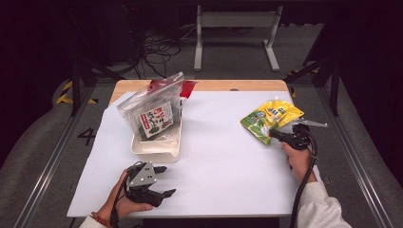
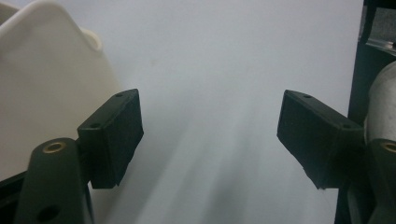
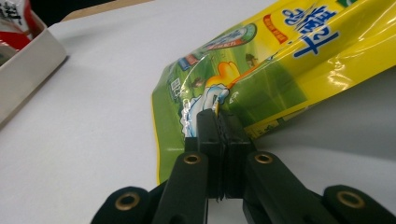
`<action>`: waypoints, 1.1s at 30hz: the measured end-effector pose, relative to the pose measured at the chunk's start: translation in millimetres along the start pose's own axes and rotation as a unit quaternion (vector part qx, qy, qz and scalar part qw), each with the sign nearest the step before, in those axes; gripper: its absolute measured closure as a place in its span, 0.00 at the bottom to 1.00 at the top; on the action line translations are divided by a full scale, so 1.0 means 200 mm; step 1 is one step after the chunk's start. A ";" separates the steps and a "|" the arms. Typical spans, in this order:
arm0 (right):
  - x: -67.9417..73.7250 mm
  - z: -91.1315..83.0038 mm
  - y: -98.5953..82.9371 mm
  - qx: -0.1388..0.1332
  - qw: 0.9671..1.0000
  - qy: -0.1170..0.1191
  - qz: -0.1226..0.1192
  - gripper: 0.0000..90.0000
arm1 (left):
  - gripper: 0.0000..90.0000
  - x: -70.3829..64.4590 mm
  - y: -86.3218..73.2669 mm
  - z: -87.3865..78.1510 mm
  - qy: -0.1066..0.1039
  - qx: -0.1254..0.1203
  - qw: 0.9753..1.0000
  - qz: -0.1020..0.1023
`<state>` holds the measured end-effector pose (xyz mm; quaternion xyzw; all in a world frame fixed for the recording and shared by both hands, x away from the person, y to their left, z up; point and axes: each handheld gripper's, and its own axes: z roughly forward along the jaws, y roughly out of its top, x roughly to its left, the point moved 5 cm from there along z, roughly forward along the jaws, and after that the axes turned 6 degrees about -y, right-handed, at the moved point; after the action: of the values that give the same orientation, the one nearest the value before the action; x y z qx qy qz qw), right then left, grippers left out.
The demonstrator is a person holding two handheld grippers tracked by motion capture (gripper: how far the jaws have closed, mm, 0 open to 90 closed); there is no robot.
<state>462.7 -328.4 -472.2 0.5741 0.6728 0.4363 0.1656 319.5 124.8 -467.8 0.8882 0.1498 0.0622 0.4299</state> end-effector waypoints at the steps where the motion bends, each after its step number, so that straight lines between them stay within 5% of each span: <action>1: 0.01 -0.01 0.00 0.003 1.000 0.007 0.000 1.00 | 0.25 0.00 0.00 -0.01 0.000 0.000 1.000 0.004; 5: 0.05 -0.05 -0.03 0.020 0.999 0.038 -0.004 1.00 | 0.25 -0.01 0.02 -0.02 0.001 -0.010 1.000 0.002; 10: 0.16 -0.12 -0.10 0.052 0.995 0.082 -0.039 1.00 | 0.25 -0.03 0.03 -0.02 0.000 -0.010 1.000 0.011; 19: 0.42 -0.23 -0.28 0.094 0.976 0.154 -0.123 0.99 | 0.24 -0.13 0.07 0.05 -0.039 -0.004 0.999 0.023; 22: 0.45 -0.24 -0.30 0.101 0.972 0.137 -0.161 0.98 | 0.24 -0.15 0.08 0.09 -0.048 0.004 0.998 0.028; 27: 0.40 -0.23 -0.27 0.089 0.979 0.111 -0.148 0.93 | 0.23 -0.14 0.12 0.16 -0.053 0.007 0.998 0.024; 30: 0.40 -0.22 -0.24 0.084 0.983 0.073 -0.146 0.73 | 0.23 -0.14 0.14 0.20 -0.059 0.006 0.998 0.022; 33: 0.40 -0.17 -0.24 0.092 0.987 0.053 -0.117 0.51 | 0.22 -0.14 0.14 0.21 -0.058 0.008 0.998 0.024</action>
<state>385.3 -265.8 -467.2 0.4803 0.7802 0.3803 0.1264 308.8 68.0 -471.3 0.8972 0.1038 0.0201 0.4287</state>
